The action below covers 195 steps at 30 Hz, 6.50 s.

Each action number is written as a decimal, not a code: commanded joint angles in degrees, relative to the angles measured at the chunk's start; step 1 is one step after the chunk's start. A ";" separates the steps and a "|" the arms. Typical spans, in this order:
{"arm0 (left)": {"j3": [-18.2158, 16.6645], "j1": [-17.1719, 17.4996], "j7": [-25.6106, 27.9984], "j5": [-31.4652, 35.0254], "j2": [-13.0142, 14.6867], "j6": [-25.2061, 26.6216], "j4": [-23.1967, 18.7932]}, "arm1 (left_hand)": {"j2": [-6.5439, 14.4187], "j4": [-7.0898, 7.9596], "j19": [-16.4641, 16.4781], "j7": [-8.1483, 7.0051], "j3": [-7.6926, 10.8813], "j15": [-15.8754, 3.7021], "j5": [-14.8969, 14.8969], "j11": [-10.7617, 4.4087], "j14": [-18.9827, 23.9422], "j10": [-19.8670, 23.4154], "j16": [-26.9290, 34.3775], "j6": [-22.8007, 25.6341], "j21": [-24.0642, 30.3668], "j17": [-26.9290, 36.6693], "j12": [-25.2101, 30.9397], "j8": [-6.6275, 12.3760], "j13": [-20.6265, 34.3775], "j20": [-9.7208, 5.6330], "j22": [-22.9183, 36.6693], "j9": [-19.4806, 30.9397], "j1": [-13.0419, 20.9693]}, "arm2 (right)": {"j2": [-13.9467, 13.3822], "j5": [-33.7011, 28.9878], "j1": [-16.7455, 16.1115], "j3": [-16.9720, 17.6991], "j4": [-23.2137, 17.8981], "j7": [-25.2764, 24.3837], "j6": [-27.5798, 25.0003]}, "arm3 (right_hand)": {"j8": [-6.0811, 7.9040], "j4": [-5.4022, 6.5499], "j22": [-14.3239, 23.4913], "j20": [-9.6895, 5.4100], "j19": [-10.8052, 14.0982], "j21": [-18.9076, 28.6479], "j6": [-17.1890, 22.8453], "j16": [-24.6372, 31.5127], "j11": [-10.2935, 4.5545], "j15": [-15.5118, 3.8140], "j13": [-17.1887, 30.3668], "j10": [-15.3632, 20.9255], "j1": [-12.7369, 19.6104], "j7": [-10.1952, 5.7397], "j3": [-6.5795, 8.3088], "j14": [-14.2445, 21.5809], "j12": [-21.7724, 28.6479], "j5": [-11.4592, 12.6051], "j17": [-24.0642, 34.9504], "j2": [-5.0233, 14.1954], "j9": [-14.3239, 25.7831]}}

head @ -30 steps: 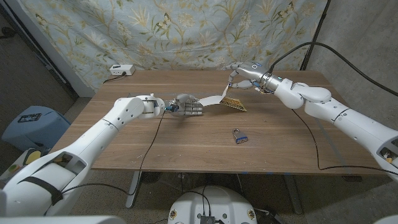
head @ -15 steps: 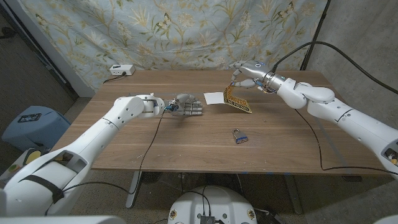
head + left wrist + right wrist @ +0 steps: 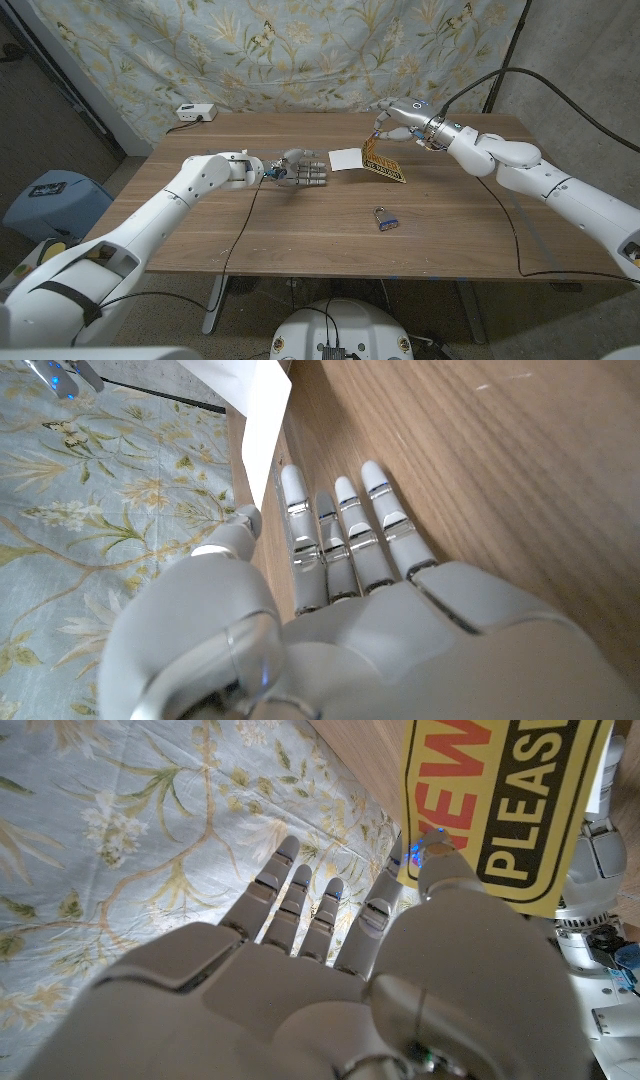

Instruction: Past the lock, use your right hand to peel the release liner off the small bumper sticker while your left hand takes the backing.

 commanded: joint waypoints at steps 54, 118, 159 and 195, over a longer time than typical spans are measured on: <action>-2.27 1.67 -1.24 -0.48 2.90 -2.08 -6.25 | 0.41 -1.10 -1.91 0.40 -0.13 0.79 -0.31 0.79 -1.73 -1.73 -1.35 -0.36 -0.28 -0.34 -1.06 -3.31 0.82 0.89 -0.16 -2.08 -3.21 | -5.41 0.27 -7.35 6.75 -8.24 -1.02 -0.32 | 0.38 0.22 0.33 0.14 0.63 -0.44 0.34 0.05 -0.09 -5.58 0.34 0.47 0.65 -0.23 -0.56 0.68 -0.34 0.42 0.27 -0.04 0.31; 1.18 -5.59 -9.58 -1.13 -1.60 0.79 10.41 | 1.04 -0.44 -2.66 1.68 -0.93 2.30 -0.76 2.55 -2.79 -2.70 -1.41 -0.71 -0.11 -0.08 -1.59 -5.47 1.25 2.02 -0.20 -2.32 -7.37 | -7.17 -1.88 -8.79 10.16 -14.25 -2.12 -1.65 | 0.54 0.33 0.33 0.39 0.63 -0.57 0.35 -0.30 -0.16 -5.50 0.36 0.65 0.63 -0.23 -0.66 0.76 -0.49 0.50 0.33 0.00 0.39; 1.56 -6.42 -13.59 1.58 -6.05 -0.57 13.81 | 1.29 -0.62 -2.65 1.61 -0.73 2.31 -0.78 2.38 -2.66 -2.40 -1.35 -0.35 0.00 -0.25 -1.53 -6.22 1.29 1.95 -0.24 -2.46 -8.60 | -7.74 -3.87 -10.06 13.57 -19.86 -2.68 -2.64 | 0.54 0.43 0.33 0.68 0.56 -0.64 0.39 -0.22 -0.28 -5.65 0.37 0.81 0.48 -0.24 -0.97 1.01 -0.55 0.45 0.46 0.10 0.27; 1.60 -4.15 -18.65 -5.52 -4.75 3.84 9.26 | 1.74 -0.22 -2.06 1.76 -0.71 2.20 -0.97 2.35 -1.55 -1.19 -0.91 0.70 0.33 -0.21 -1.13 -6.39 1.35 1.99 -0.27 -2.16 -10.29 | -5.80 -5.74 -5.53 12.04 -18.20 -1.77 -2.69 | 0.45 0.50 0.33 0.73 0.59 -0.66 0.10 -0.50 -0.35 -5.66 0.37 0.77 0.21 -0.25 -0.97 1.12 -0.67 0.50 0.39 0.00 0.24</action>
